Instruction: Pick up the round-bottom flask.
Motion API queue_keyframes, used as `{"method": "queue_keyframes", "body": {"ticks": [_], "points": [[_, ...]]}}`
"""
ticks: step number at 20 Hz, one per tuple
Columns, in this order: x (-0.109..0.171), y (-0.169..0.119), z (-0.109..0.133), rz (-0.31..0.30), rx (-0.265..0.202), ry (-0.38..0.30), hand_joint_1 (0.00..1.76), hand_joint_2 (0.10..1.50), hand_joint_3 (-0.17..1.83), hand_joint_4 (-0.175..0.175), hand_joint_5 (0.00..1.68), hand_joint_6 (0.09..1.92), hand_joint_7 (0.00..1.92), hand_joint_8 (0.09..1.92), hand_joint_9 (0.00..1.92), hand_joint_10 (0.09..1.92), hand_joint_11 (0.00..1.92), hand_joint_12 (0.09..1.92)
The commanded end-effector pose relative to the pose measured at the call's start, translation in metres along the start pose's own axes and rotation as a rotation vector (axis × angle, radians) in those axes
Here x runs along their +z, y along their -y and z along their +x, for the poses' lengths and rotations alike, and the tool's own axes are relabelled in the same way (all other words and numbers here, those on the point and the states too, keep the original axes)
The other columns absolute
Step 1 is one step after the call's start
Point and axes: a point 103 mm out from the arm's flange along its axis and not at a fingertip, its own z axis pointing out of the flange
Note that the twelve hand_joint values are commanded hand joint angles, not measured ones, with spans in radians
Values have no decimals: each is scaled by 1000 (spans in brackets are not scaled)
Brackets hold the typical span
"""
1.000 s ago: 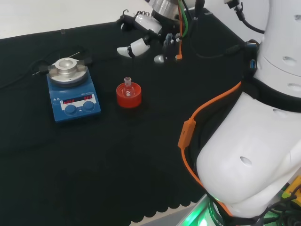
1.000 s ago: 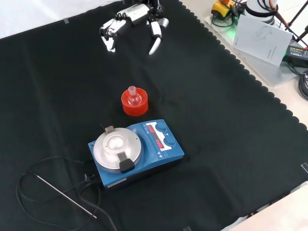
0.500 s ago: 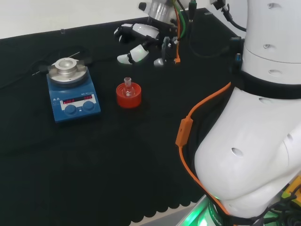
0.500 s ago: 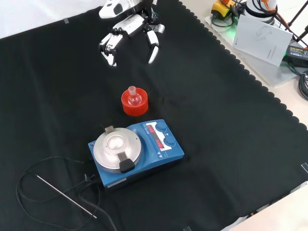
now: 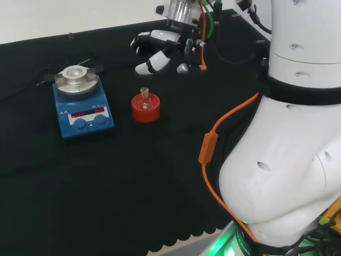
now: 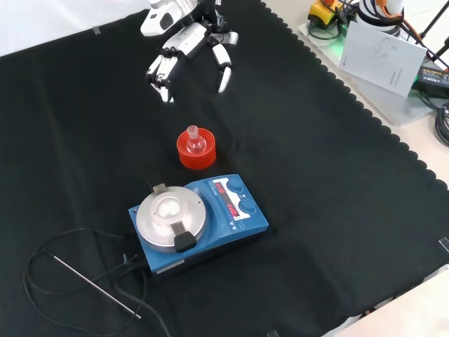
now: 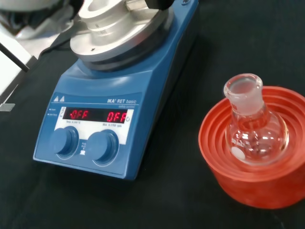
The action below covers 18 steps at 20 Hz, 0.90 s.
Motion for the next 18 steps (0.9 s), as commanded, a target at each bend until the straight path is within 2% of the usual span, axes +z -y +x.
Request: {"method": "queue_keyframes", "body": {"ticks": [1,4,10,18], "points": [[0,2,-5,-4,5,-35,774,422,805,-166,249,595,407,882,360,904,56,1509],[-1,3,-7,-6,13,-67,773,423,806,-166,247,599,408,883,362,905,57,1510],[-1,-3,-3,45,16,-50,776,423,806,-166,248,606,414,886,371,908,60,1510],[-12,-14,4,60,23,-52,783,422,807,-167,259,618,422,889,378,909,61,1510]]}}
